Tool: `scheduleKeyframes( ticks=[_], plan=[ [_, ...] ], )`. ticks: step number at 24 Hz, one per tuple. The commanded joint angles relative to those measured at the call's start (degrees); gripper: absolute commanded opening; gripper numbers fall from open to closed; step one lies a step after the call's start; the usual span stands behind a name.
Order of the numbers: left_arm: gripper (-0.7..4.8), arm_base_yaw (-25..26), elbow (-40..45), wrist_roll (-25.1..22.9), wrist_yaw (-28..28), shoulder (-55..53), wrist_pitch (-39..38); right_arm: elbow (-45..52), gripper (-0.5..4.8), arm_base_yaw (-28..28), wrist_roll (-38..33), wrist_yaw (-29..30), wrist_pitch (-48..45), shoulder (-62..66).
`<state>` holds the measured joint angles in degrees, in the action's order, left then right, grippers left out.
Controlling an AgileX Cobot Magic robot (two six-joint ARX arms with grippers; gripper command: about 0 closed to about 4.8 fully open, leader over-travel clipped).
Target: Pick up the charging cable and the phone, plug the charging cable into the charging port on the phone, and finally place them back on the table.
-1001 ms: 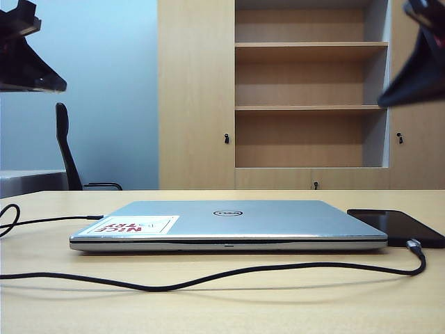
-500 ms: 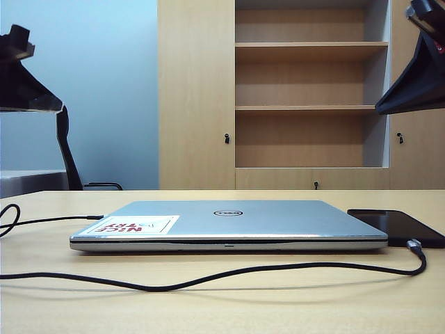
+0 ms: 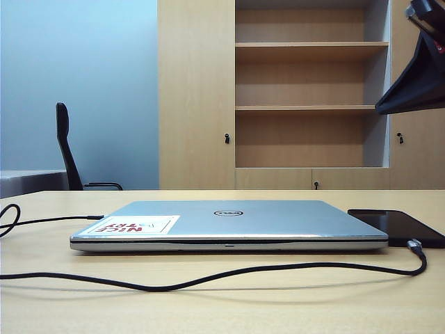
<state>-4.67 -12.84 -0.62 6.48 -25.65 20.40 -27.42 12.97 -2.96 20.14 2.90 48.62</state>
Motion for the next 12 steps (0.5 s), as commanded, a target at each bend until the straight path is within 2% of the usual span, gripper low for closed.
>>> scheduleKeyframes(
  ticks=[1,3,12],
  plan=[
    [-0.06,7.93,3.76,-0.44,0.07,7.50,-0.17,-0.26,-0.01,0.04,-0.02,0.35,-1.03,-0.24],
    [-0.06,9.53,5.70,-0.44,0.07,10.91,-0.22,-0.26,-0.01,0.04,0.00,0.35,-1.03,-0.24],
    [-0.06,9.40,9.51,-0.39,0.07,18.29,-4.09,-0.26,-0.01,0.04,-0.02,0.35,-1.05,-0.24]
  ],
)
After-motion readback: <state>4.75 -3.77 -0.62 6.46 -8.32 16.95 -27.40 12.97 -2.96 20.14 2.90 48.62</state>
